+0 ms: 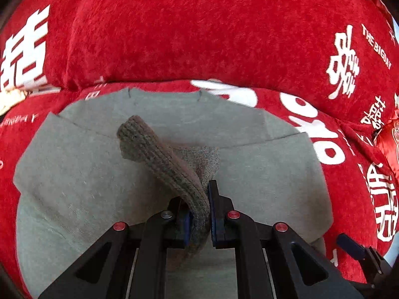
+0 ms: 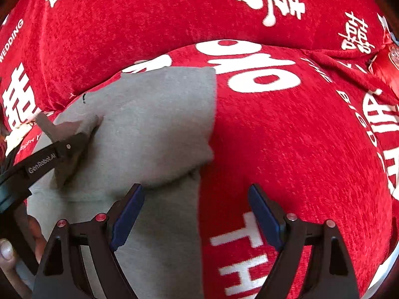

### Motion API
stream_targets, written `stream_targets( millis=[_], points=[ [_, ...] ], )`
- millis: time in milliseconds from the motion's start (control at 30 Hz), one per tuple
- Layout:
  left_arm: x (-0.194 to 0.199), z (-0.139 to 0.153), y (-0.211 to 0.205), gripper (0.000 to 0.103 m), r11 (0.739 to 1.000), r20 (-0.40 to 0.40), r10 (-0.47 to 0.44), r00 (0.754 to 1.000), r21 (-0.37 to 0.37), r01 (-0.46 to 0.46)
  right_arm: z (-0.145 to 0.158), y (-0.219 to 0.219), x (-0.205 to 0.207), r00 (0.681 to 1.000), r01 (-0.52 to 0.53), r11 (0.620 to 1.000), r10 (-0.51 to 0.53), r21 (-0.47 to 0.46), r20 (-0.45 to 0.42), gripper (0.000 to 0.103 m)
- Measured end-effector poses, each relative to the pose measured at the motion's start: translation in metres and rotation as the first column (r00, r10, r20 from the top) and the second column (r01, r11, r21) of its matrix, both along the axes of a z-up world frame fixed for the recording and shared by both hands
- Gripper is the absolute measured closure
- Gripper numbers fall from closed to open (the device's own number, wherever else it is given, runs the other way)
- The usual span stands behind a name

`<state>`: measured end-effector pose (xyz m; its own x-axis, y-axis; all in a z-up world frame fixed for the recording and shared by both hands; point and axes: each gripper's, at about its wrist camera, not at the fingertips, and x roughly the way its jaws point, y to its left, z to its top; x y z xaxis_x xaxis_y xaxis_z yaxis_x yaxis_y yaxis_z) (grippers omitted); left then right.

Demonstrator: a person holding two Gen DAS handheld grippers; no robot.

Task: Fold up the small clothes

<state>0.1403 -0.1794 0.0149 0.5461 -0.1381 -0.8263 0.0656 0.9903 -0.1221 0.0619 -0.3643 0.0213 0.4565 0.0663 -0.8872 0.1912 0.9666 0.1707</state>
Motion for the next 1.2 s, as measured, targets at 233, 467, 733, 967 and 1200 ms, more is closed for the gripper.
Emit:
stream_targets(
  millis=[233, 467, 733, 967, 1200],
  points=[
    [0.014, 0.006, -0.016, 0.089, 0.997, -0.040, -0.049, 0.998, -0.059, 0.047, 0.004, -0.016, -0.002, 0.999, 0.035, 0.999, -0.036, 0.040, 0.021, 0.016],
    [0.011, -0.014, -0.016, 0.013, 0.988, -0.121, -0.103, 0.987, -0.129, 0.087, 0.006, -0.017, -0.008, 0.999, 0.032, 0.998, -0.034, 0.047, 0.034, 0.016],
    [-0.009, 0.028, 0.049, 0.013, 0.929, -0.070, -0.158, 0.985, -0.348, 0.125, 0.025, 0.001, -0.010, 0.993, -0.047, 0.997, 0.041, 0.053, 0.110, 0.016],
    [-0.005, 0.013, 0.133, 0.013, 0.961, -0.104, 0.053, 0.993, -0.264, -0.079, 0.033, 0.020, 0.000, 0.977, -0.156, 0.981, 0.137, 0.114, 0.164, 0.016],
    [-0.004, -0.019, 0.163, 0.013, 0.969, -0.135, 0.136, 0.981, -0.188, -0.160, 0.024, 0.024, 0.054, 0.969, -0.213, 0.976, 0.204, 0.053, 0.139, 0.016]
  ],
)
